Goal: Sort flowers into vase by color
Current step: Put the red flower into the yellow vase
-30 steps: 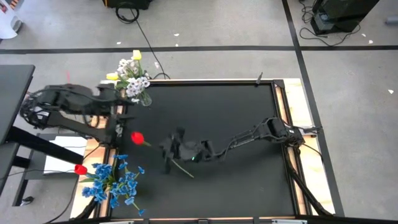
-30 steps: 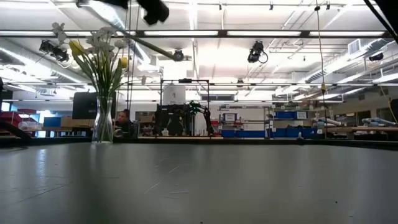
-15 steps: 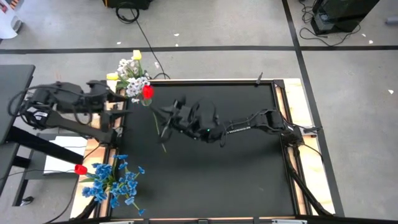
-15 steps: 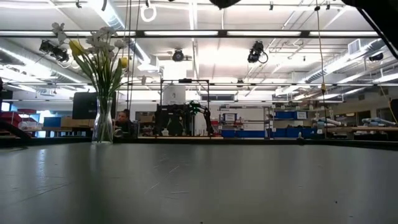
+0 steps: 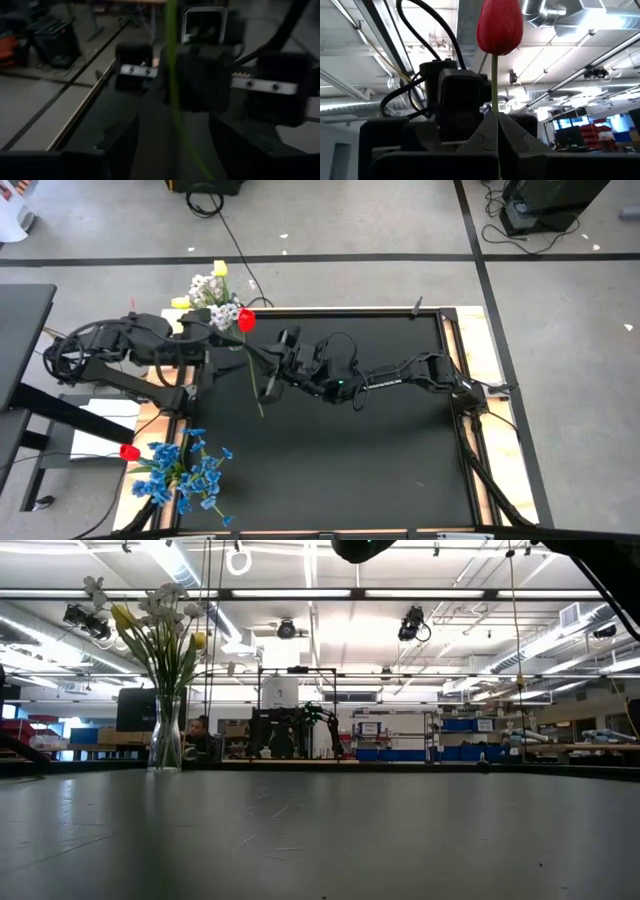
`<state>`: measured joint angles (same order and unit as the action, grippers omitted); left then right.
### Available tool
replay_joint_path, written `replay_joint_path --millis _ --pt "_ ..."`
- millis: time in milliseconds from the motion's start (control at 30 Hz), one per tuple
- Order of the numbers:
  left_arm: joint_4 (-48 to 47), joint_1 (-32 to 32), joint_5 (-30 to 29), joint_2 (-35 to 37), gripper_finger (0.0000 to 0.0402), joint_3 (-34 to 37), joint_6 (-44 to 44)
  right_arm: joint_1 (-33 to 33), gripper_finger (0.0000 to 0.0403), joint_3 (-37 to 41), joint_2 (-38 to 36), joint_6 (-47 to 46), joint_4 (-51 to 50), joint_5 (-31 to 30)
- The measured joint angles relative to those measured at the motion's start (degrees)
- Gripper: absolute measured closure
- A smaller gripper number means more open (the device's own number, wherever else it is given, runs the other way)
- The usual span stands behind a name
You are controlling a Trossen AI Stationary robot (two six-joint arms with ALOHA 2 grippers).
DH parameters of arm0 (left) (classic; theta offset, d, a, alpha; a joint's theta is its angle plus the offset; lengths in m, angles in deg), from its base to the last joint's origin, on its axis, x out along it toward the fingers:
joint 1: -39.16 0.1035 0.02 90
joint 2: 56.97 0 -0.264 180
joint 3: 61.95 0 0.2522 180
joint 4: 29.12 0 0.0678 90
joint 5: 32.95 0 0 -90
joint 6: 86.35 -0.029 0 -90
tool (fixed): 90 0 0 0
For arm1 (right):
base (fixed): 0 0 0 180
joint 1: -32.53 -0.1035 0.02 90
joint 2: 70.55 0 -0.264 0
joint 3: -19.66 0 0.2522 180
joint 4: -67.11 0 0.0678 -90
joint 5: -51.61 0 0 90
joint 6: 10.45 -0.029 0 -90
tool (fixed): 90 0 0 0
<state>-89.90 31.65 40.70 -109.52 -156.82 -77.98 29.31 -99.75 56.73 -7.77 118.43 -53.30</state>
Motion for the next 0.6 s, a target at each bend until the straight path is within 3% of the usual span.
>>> replay_joint_path --millis 300,600 --pt "3.47 0.33 2.13 -1.42 0.0266 0.00 -1.54 0.55 0.0401 0.00 0.00 -1.24 1.59 2.41" --pt "4.02 0.33 2.24 -2.88 0.0333 0.00 -2.09 1.29 0.0400 0.00 0.00 -4.44 3.04 6.72"
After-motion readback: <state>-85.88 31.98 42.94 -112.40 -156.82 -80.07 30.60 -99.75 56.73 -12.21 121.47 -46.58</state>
